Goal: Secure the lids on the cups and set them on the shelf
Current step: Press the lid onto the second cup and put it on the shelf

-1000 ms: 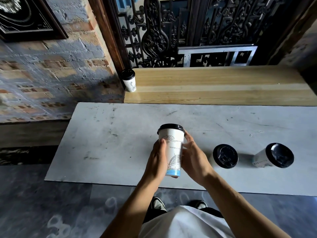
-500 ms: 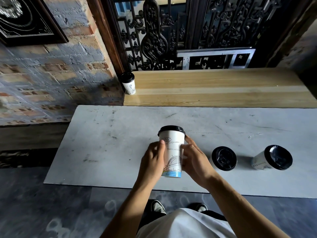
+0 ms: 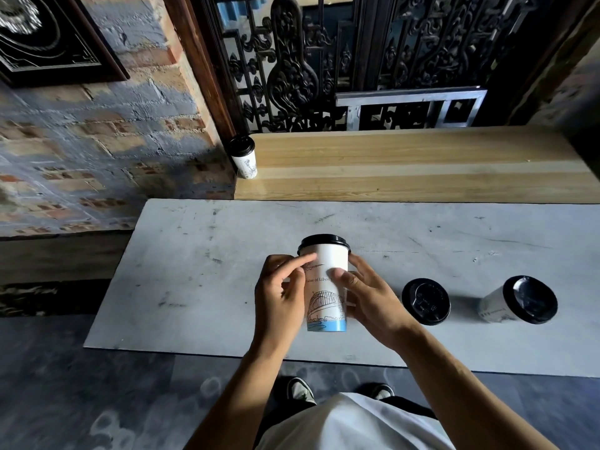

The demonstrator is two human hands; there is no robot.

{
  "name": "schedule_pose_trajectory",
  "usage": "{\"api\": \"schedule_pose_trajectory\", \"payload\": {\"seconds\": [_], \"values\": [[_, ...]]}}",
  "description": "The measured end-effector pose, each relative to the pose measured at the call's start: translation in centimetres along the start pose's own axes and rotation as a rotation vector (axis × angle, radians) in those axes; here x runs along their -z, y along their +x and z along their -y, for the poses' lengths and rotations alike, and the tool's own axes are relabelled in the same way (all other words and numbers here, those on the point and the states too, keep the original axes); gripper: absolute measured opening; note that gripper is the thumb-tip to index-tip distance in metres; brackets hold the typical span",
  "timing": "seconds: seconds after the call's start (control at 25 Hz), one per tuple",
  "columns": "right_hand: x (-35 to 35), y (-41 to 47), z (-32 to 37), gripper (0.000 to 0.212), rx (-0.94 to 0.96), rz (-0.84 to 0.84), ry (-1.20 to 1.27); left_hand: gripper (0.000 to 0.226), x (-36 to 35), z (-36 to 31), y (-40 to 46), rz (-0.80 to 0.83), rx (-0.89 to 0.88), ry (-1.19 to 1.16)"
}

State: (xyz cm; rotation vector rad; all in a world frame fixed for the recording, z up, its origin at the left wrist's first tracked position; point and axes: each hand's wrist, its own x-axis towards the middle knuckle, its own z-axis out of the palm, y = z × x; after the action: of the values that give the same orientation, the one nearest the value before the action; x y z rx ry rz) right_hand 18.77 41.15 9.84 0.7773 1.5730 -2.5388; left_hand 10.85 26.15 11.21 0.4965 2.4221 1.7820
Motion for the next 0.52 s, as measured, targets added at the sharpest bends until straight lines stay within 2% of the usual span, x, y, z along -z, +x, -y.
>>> {"api": "schedule_pose_trajectory", "payload": {"seconds": [0.16, 0.32, 0.44, 0.52], "values": [[0.6, 0.4, 0.2, 0.038, -0.019, -0.025, 0.123, 0.024, 0.3, 0.3, -0.2, -0.012, 0.090, -0.046], [1.1, 0.5, 0.4, 0.049, 0.030, -0.062, 0.064, 0.029, 0.6, 0.9, 0.1, 0.030, 0.147, -0.036], [0.9, 0.2, 0.7, 0.052, 0.063, -0.058, -0.014, 0.021, 0.7, 0.9, 0.2, 0.051, 0.098, -0.048], [0.9, 0.2, 0.4, 0.052, 0.060, -0.078, -0.023, 0.025, 0.8, 0.9, 0.2, 0.055, 0.058, -0.039]]}}
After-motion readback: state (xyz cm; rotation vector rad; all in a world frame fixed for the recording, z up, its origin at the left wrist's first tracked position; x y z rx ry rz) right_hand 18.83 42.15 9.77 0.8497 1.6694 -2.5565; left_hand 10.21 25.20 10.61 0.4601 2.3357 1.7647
